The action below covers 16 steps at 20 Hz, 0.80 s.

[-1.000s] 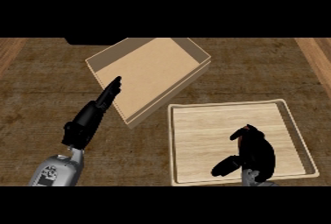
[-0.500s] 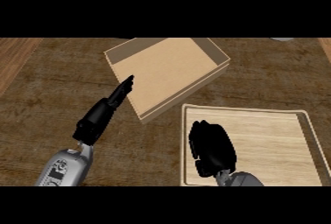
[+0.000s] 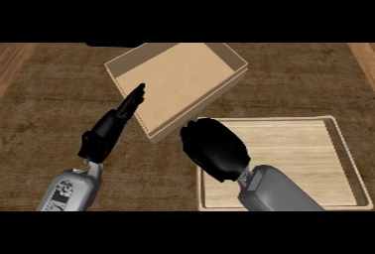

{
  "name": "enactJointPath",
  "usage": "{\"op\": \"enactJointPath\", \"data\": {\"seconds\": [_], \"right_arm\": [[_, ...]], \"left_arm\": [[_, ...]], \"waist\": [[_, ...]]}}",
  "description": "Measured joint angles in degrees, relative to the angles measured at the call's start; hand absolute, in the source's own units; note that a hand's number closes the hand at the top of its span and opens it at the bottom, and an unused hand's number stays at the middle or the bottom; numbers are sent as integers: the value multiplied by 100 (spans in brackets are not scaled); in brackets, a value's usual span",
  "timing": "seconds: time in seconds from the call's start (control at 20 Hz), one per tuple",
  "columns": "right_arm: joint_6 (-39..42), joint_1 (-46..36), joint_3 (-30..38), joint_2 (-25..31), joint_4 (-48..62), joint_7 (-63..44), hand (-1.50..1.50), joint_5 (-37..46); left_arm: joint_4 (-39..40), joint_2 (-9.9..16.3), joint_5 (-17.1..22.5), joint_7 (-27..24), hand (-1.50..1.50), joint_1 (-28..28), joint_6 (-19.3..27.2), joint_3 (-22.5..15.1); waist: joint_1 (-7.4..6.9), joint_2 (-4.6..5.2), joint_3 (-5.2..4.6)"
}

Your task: Pick the sweet potato from the tray and place it in the cardboard box

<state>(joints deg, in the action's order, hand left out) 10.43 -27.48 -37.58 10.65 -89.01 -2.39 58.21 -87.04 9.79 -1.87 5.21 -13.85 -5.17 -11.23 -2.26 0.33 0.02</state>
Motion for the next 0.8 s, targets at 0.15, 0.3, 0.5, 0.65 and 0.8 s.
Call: {"op": "enactJointPath", "data": {"seconds": [0.15,0.3,0.5,0.65,0.8], "right_arm": [[28,-86,241,60,-248,466,150,-231],[419,-206,613,161,-734,698,150,-607],[966,-203,1060,90,-1552,610,150,-1189],[1351,-271,1579,58,-2095,364,150,-1622],[1702,-422,1966,-147,-2347,-53,150,-1967]], "left_arm": [[159,8,-42,-97,0,-1,5,105],[-84,30,-38,-38,0,191,-6,130],[-161,64,-85,-83,0,347,-31,161],[-88,53,-66,-58,0,264,-58,241],[-53,-81,-164,-63,0,257,-3,169]], "waist": [[119,-16,-1],[168,-34,-1],[219,-46,-2],[249,-48,-3],[246,-47,-4]]}}
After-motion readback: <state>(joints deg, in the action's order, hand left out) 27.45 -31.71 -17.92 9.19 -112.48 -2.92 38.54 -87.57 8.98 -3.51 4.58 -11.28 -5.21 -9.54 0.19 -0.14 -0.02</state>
